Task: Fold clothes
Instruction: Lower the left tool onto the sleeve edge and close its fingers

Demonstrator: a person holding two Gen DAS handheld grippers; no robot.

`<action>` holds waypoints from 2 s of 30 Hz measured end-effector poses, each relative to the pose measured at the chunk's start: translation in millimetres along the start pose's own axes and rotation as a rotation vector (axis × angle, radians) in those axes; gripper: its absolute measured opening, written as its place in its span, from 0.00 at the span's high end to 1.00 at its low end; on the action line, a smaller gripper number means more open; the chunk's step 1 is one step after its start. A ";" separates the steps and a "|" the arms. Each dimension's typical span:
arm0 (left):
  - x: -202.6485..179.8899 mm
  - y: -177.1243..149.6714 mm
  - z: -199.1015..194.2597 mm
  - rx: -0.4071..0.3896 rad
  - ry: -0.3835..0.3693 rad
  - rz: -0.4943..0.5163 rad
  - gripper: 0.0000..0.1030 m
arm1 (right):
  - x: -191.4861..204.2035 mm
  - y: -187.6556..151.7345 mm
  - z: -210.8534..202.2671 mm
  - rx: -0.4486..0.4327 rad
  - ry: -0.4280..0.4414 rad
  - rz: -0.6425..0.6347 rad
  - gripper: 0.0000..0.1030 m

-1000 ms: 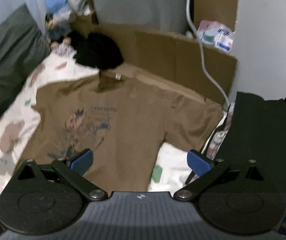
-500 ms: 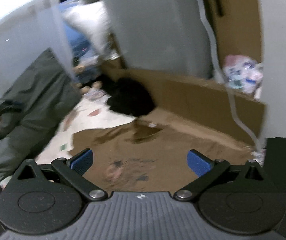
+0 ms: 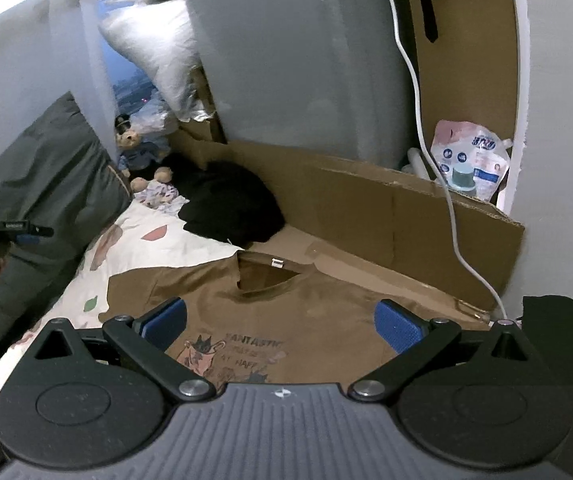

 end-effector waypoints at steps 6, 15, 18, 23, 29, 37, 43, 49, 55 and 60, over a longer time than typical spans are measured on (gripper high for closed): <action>0.1 44.7 2.8 -0.032 0.038 -0.028 0.00 | -5.4 10.5 28.3 0.007 -0.014 -0.003 0.00; 29.6 -27.2 72.5 0.035 0.140 -0.171 0.00 | 6.5 -37.0 69.0 0.154 0.045 -0.042 0.00; 54.2 -68.0 97.2 0.043 0.185 -0.267 0.00 | 6.5 -59.1 76.8 0.201 0.062 -0.068 0.00; 74.2 -105.1 120.7 0.059 0.192 -0.371 0.00 | 4.9 -87.0 87.3 0.235 0.084 -0.055 0.00; 69.7 -117.6 145.3 0.081 0.191 -0.324 0.00 | -0.4 -103.2 97.2 0.230 0.111 -0.008 0.00; 59.2 -135.3 166.7 0.119 0.145 -0.238 0.00 | -6.2 -105.3 102.5 0.181 0.065 -0.010 0.00; 80.4 -151.8 168.2 0.118 0.154 -0.366 0.00 | -22.4 -118.8 110.8 0.213 0.033 0.013 0.00; 100.9 -180.4 163.5 0.164 0.164 -0.435 0.00 | -32.0 -136.0 113.2 0.270 0.016 0.013 0.00; 111.2 -198.5 154.8 0.144 0.110 -0.534 0.00 | -23.6 -150.8 114.2 0.310 0.028 -0.038 0.00; 120.5 -203.4 149.2 0.094 0.035 -0.738 0.01 | -26.8 -150.4 116.9 0.317 0.011 -0.005 0.00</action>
Point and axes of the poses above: each gripper's, at about its wrist camera, not at the fingertips, and z roughly the way its jaws point, x to its left, y to its top, the point moved 9 cm from there along z, roughly the way its jaws point
